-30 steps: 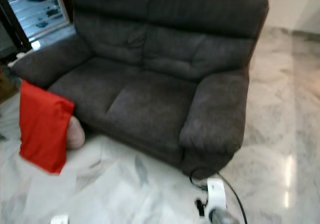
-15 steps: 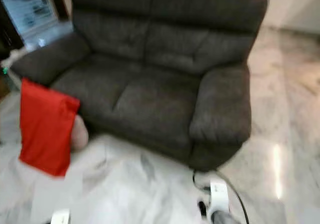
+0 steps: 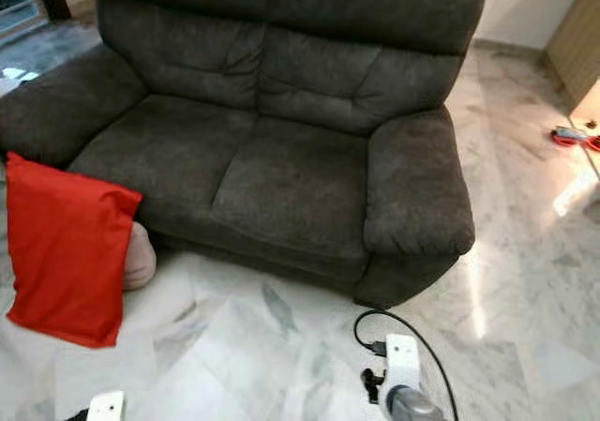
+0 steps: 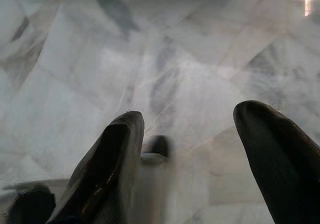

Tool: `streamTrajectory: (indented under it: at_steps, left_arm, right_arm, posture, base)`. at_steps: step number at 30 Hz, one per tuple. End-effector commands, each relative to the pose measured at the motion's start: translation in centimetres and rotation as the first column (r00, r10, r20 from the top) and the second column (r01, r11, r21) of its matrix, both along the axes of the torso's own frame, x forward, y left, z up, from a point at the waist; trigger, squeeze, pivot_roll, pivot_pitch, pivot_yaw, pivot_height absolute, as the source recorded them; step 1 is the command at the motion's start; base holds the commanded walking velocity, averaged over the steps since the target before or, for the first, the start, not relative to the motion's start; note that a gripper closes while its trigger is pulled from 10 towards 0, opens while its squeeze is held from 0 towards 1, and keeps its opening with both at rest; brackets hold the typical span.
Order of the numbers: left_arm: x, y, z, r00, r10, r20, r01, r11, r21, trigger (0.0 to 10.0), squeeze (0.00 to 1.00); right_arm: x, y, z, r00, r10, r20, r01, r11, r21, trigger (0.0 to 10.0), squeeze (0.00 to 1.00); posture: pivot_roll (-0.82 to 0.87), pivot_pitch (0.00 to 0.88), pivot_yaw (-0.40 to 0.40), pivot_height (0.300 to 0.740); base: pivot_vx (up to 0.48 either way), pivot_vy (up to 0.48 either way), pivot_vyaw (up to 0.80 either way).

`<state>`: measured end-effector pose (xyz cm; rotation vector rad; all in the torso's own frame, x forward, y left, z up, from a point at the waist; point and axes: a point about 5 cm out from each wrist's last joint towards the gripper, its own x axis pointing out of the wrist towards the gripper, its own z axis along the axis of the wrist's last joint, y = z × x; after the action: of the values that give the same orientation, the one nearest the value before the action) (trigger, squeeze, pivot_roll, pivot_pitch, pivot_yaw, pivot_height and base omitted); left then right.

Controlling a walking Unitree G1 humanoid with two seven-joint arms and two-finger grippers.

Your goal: Move the pillow to the sofa from floor

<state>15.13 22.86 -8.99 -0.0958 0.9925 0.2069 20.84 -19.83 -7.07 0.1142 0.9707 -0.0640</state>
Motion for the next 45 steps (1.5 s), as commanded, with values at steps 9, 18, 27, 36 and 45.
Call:
streamTrajectory:
  at_steps: [9,18,27,36,45]
  left_arm:
    - [-0.4,-0.4,-0.26,1.0,0.005,-0.015,-0.006,1.0,-0.014,10.0,0.0]
    - [-0.43,-0.37,-0.27,1.0,0.005,-0.017,-0.005,1.0,-0.013,10.0,0.0]
    - [-0.43,-0.3,-0.25,1.0,0.004,-0.018,-0.004,1.0,-0.011,10.0,0.0]
    - [-0.45,-0.29,-0.27,1.0,0.005,-0.02,-0.005,1.0,-0.011,10.0,0.0]
    - [-0.41,-0.27,-0.25,1.0,0.005,-0.02,-0.005,1.0,-0.01,10.0,0.0]
  right_arm:
    - [-0.23,-0.57,-0.03,1.0,-0.018,0.0,0.018,1.0,-0.005,10.0,0.0]
    - [-0.23,-0.55,-0.03,1.0,-0.023,0.002,0.023,1.0,-0.003,10.0,0.0]
    - [-0.21,-0.46,-0.03,1.0,-0.027,0.007,0.027,1.0,0.004,10.0,0.0]
    - [-0.16,-0.42,0.0,0.999,-0.033,0.019,0.033,0.999,0.01,10.0,0.0]
    - [-0.1,-0.36,0.04,0.999,-0.032,0.025,0.032,0.999,0.02,10.0,0.0]
  posture:
    - [-0.06,0.051,-0.022,0.74]
    - [-0.06,0.051,-0.022,0.74]
    - [-0.06,0.051,-0.02,0.74]
    - [-0.06,0.052,-0.02,0.74]
    - [-0.06,0.053,-0.019,0.74]
  base:
    - [0.0,0.48,-0.36]
    - [0.0,0.48,0.0]
    - [0.0,0.48,0.0]
    - [0.0,0.48,0.0]
    - [0.0,0.478,0.0]
